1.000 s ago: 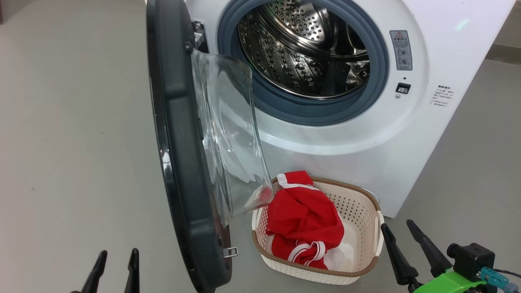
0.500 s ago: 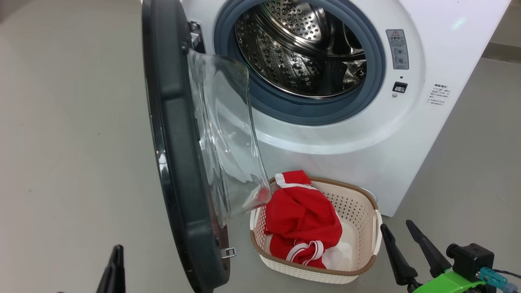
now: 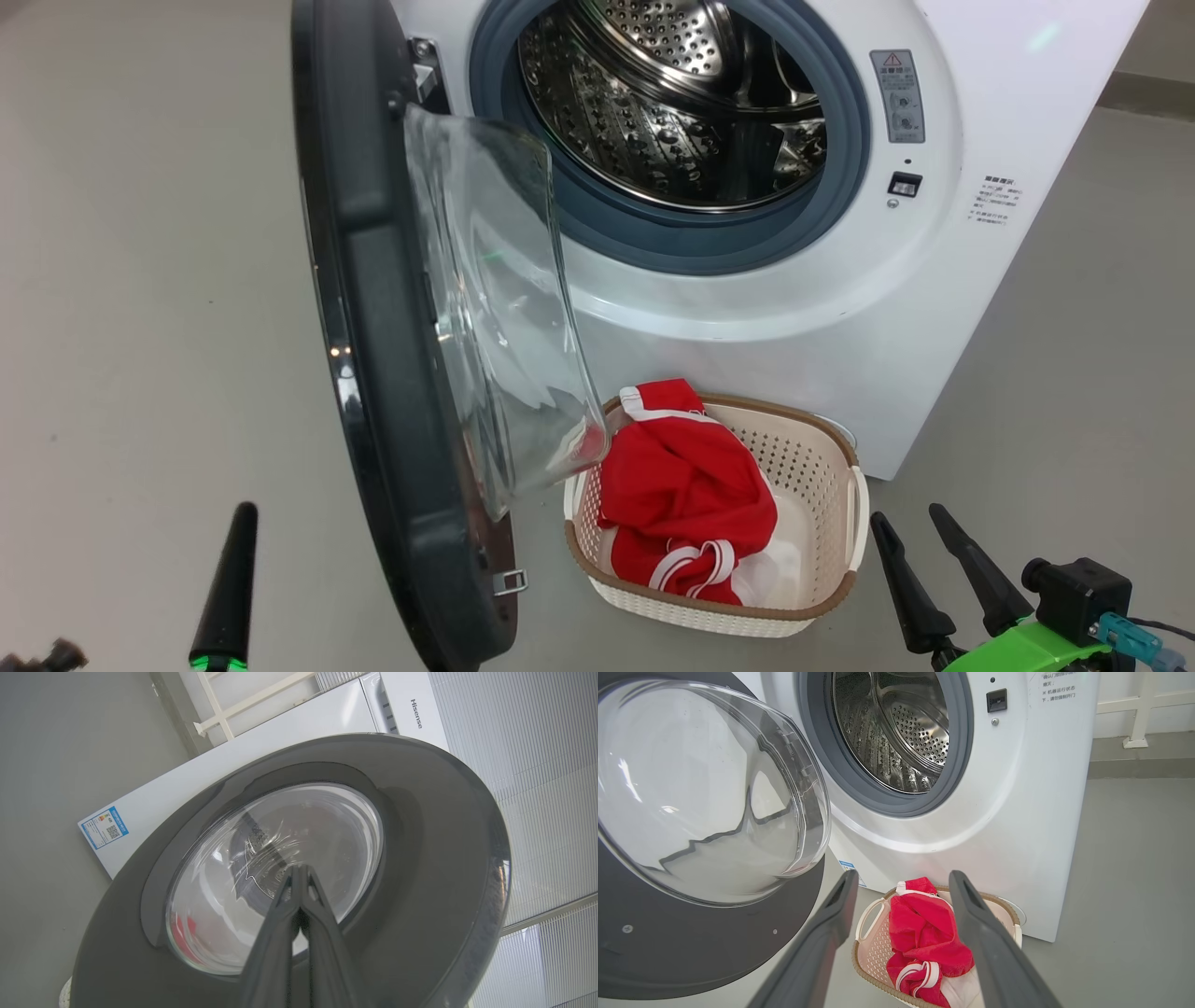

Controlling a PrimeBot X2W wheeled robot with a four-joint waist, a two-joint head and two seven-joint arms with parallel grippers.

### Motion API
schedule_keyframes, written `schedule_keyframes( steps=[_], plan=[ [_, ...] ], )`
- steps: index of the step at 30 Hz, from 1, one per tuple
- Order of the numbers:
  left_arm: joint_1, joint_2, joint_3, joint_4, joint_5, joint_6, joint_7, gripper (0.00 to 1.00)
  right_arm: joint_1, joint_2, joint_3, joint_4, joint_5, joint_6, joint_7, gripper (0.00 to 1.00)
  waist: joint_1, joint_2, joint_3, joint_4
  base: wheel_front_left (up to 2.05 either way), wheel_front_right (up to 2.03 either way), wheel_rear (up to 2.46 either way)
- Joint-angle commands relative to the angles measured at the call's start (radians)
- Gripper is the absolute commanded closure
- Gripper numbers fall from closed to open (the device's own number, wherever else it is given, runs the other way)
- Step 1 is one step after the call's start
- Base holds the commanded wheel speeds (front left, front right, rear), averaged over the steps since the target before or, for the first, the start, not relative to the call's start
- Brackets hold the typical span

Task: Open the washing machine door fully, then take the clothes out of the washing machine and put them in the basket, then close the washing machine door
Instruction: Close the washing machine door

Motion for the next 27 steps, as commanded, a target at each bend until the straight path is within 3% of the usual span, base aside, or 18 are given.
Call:
schedule_keyframes(
  steps=[1,4,9,15,27],
  plan=[
    [-0.031,0.034,0.028,-0.042,-0.038,-0.006,0.022,1.00,-0.013,-0.011,0.016,-0.023,-0.006,0.007,-0.006,0.00,0.0000,0.0000,0.003,-0.003,0.00,0.00,0.00],
    [-0.018,0.070,0.025,-0.088,-0.165,-0.006,0.138,1.00,-0.016,-0.011,0.015,-0.023,-0.007,0.007,-0.006,0.00,0.0000,0.0000,0.009,-0.008,0.00,0.00,0.00],
    [-0.007,0.071,0.063,-0.118,-0.247,-0.006,0.286,1.00,-0.020,-0.011,0.015,-0.024,-0.007,0.007,-0.006,0.00,0.0000,0.0000,0.015,-0.013,0.00,0.00,0.00],
    [-0.001,0.047,0.107,-0.117,-0.275,-0.006,0.431,1.00,-0.022,-0.013,0.014,-0.026,-0.008,0.007,-0.006,0.00,0.0000,0.0000,0.022,-0.017,0.00,0.00,0.00],
    [-0.020,-0.073,0.190,-0.143,-0.257,-0.006,0.712,1.00,-0.042,-0.017,0.008,-0.028,-0.009,0.007,-0.006,0.00,0.0000,0.0000,0.048,-0.036,0.00,0.00,0.00]
  ],
)
